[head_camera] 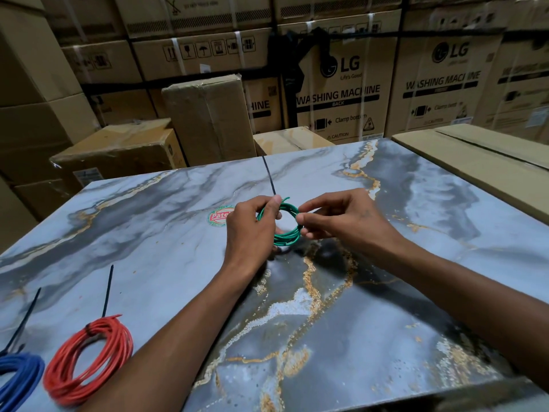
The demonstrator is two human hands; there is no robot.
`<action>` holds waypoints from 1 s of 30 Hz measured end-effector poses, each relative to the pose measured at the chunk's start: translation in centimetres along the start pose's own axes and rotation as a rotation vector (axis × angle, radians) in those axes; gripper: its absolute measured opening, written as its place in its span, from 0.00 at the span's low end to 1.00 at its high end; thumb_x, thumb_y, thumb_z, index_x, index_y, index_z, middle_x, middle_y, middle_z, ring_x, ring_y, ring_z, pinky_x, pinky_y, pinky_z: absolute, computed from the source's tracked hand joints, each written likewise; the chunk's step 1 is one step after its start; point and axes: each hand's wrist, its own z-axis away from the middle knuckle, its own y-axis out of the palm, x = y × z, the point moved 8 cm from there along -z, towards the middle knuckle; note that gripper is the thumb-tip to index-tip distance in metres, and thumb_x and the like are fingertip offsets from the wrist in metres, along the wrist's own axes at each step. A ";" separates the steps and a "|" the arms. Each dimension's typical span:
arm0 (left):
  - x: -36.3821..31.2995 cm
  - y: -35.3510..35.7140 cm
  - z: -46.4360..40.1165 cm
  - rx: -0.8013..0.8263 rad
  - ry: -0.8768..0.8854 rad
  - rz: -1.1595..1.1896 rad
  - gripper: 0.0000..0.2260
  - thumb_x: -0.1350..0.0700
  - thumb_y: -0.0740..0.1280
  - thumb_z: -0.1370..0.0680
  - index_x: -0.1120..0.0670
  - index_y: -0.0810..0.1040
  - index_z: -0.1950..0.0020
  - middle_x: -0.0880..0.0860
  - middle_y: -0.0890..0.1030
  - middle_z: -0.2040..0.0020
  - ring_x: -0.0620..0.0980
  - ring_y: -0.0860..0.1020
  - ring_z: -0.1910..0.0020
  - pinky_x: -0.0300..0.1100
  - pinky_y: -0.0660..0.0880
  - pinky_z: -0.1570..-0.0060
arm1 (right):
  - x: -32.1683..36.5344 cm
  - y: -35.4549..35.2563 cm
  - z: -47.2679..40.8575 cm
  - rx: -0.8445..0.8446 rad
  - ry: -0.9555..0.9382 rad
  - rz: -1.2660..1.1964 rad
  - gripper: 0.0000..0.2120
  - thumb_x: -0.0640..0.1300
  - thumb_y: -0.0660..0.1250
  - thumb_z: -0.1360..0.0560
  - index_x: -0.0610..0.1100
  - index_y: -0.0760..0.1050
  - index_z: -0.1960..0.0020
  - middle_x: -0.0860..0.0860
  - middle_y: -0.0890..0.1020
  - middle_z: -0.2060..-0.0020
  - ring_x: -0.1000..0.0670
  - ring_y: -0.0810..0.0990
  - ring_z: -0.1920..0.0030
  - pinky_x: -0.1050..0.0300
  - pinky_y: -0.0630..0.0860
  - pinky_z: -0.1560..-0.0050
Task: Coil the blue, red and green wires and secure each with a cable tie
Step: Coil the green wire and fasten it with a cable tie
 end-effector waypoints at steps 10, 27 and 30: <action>-0.3 0.1 0.3 -0.011 -0.045 0.053 0.13 0.49 0.64 0.17 0.54 0.84 0.52 0.49 0.82 0.62 0.47 0.84 0.67 0.58 0.82 0.61 | 3.4 1.4 0.8 -0.039 -0.478 0.694 0.28 0.54 0.85 0.38 0.42 0.83 0.44 0.51 0.82 0.62 0.53 0.81 0.65 0.46 0.80 0.62; -0.5 0.7 0.3 -0.056 -0.097 0.307 0.17 0.47 0.54 0.15 0.48 0.80 0.52 0.51 0.79 0.60 0.49 0.78 0.60 0.50 0.77 0.60 | 2.4 2.1 0.9 -0.168 -0.313 0.585 0.31 0.54 0.81 0.38 0.49 0.74 0.39 0.56 0.83 0.49 0.59 0.83 0.53 0.63 0.82 0.58; -0.9 1.3 0.5 -0.008 -0.083 0.395 0.14 0.52 0.54 0.15 0.51 0.79 0.52 0.54 0.78 0.58 0.49 0.77 0.60 0.43 0.75 0.62 | 2.7 2.7 1.1 -0.165 -0.356 0.604 0.34 0.54 0.80 0.35 0.49 0.74 0.32 0.54 0.85 0.46 0.58 0.84 0.50 0.58 0.82 0.50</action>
